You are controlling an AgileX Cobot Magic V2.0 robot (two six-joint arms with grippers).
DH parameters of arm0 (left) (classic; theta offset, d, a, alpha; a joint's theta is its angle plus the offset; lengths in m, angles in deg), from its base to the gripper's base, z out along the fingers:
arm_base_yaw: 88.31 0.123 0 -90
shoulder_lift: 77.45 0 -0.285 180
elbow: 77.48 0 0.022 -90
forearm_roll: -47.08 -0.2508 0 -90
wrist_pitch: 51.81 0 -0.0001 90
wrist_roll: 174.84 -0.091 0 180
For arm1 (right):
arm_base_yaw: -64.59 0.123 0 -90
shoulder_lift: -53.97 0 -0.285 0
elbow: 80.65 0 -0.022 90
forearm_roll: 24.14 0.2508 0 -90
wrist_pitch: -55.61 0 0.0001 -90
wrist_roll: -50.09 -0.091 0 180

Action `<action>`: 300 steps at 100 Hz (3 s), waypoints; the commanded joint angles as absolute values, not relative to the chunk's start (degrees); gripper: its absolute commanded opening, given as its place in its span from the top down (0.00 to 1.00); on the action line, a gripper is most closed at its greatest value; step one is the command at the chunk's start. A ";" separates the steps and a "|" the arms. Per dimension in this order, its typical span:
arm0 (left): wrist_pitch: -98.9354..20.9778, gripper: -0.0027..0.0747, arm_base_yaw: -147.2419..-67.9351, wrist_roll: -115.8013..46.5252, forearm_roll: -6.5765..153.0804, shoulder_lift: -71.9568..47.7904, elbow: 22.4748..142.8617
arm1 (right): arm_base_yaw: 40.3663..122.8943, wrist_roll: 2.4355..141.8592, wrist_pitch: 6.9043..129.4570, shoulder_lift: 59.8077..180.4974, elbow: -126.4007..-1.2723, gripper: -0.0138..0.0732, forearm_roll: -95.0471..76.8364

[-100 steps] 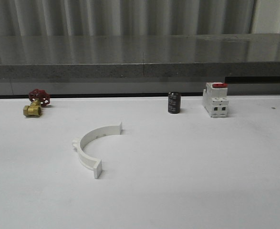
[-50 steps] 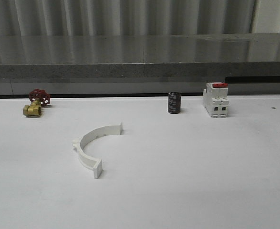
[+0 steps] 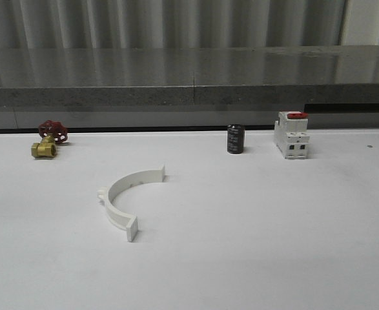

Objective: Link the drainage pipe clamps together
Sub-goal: 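Grasp the second white clamp half by its tab with the right gripper, then carry the second half over and lower it against the first half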

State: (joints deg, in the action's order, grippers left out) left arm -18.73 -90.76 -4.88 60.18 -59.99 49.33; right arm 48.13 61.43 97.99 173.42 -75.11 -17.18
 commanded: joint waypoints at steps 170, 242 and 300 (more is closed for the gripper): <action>-23.48 0.99 -90.70 -4.81 61.13 -59.37 50.72 | 99.04 7.35 106.03 174.49 -92.59 0.81 -37.47; -23.48 0.99 -90.70 -4.81 61.13 -59.37 50.72 | 101.35 4.32 105.51 179.86 -95.20 0.81 -33.20; -23.48 0.99 -90.70 -4.81 61.13 -59.37 50.72 | 101.58 4.27 102.31 180.48 -95.53 0.81 -29.61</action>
State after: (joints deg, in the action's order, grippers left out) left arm -18.85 -90.76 -4.88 60.18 -59.99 49.23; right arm 101.44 4.39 103.69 183.76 -93.87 -29.72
